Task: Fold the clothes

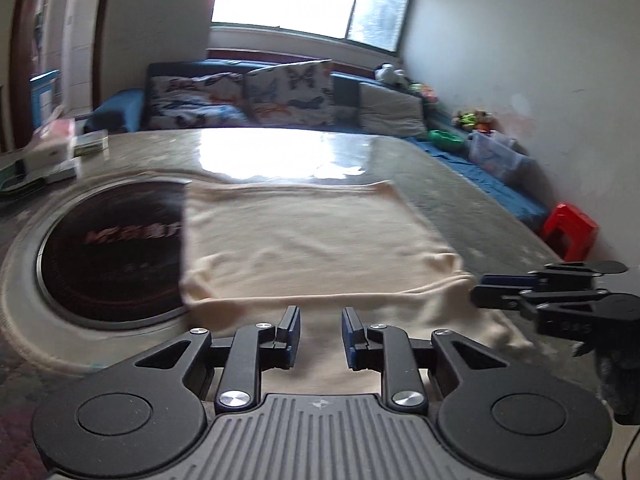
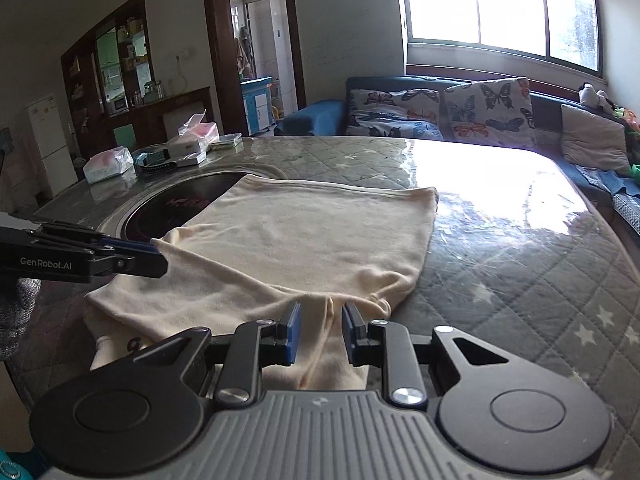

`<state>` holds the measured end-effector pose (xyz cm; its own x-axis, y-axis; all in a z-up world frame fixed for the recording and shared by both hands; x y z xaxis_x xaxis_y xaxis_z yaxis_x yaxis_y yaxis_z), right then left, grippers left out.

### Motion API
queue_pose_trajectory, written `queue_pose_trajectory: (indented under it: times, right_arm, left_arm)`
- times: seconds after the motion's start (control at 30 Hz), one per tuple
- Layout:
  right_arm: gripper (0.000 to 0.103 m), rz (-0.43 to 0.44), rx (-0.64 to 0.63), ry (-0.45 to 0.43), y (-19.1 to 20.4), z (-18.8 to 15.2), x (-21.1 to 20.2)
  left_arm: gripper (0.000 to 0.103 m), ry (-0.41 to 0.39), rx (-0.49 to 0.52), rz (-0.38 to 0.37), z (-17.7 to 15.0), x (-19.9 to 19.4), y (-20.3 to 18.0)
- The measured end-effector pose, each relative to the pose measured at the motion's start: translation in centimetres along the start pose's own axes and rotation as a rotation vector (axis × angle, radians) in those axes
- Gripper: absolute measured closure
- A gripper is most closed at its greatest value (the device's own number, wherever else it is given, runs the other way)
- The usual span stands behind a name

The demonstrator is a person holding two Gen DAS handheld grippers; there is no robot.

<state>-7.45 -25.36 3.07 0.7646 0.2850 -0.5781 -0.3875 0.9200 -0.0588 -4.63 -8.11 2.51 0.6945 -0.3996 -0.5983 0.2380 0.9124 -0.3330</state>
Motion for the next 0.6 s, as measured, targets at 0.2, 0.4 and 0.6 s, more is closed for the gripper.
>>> queue_pose_trajectory:
  times: [0.2,0.4,0.6]
  right_arm:
    - [0.082,-0.024,-0.023,0.041,0.0,0.2,2.5]
    - [0.084,-0.050,-0.099,0.060,0.4,0.3,3.2]
    - [0.082,-0.056,-0.155,0.037,1.1,1.0,1.5]
  left_arm:
    - [0.080,-0.014,-0.013,0.061,0.6,1.7,1.9]
    - [0.079,-0.028,-0.013,0.065,0.8,1.9,2.6]
    - [0.081,-0.046,0.025,0.027,0.8,-0.4,1.7]
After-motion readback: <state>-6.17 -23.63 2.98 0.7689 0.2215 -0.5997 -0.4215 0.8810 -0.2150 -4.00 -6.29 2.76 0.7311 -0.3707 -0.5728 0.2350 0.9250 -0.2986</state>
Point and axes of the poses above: each gripper's, at about its wrist camera, not at the fingertips, and x roughly the way its jaws point, y to its left, z to its top, the point moved 2 cm from there along x, roughly the way its jaws point, and after that the axes turned 11 degrees about -x, right-handed, at the moved point
